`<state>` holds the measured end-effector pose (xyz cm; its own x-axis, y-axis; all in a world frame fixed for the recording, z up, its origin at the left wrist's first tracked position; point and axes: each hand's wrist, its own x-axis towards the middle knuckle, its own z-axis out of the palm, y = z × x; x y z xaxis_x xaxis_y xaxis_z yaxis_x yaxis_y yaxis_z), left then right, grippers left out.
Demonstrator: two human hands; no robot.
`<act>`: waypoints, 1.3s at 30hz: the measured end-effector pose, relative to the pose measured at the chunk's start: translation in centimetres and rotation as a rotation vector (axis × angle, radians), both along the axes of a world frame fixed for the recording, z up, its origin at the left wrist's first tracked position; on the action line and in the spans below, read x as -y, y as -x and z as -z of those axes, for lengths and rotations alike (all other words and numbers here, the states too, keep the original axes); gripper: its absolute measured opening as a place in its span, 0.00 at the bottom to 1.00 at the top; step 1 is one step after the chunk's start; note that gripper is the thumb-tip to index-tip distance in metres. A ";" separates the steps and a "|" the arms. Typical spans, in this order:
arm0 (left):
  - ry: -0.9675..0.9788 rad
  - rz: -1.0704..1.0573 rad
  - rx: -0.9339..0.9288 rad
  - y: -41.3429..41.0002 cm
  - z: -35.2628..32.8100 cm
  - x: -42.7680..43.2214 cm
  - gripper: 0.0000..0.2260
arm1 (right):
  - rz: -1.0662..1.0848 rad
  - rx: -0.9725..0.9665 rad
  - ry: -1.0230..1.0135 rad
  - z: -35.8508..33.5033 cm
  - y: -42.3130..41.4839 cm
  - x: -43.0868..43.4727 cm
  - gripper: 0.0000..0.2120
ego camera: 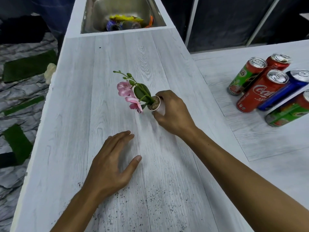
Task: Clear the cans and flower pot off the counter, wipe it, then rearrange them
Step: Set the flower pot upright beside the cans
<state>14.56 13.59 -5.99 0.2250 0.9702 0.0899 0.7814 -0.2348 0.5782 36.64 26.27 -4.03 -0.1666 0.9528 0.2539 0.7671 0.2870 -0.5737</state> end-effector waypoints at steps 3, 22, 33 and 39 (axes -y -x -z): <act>-0.006 0.015 0.000 -0.7 0.0 -0.5 0.30 | 0.072 -0.127 0.027 0.3 -1.8 0.4 0.20; -0.023 0.111 0.029 -10.0 -0.1 -3.8 0.30 | 0.315 -0.489 0.146 0.9 -16.4 -0.7 0.22; -0.008 0.109 0.013 -13.1 -0.1 -4.9 0.31 | 0.246 -0.563 0.198 1.7 -19.2 -2.9 0.24; -0.004 0.091 0.014 -13.4 -0.3 -5.1 0.31 | 0.239 -0.552 0.206 2.2 -19.2 -3.4 0.24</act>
<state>27.98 18.67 -5.68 0.3108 0.9455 0.0972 0.7487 -0.3066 0.5878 55.84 29.66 -6.24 0.1596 0.9860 0.0491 0.3715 -0.0139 -0.9283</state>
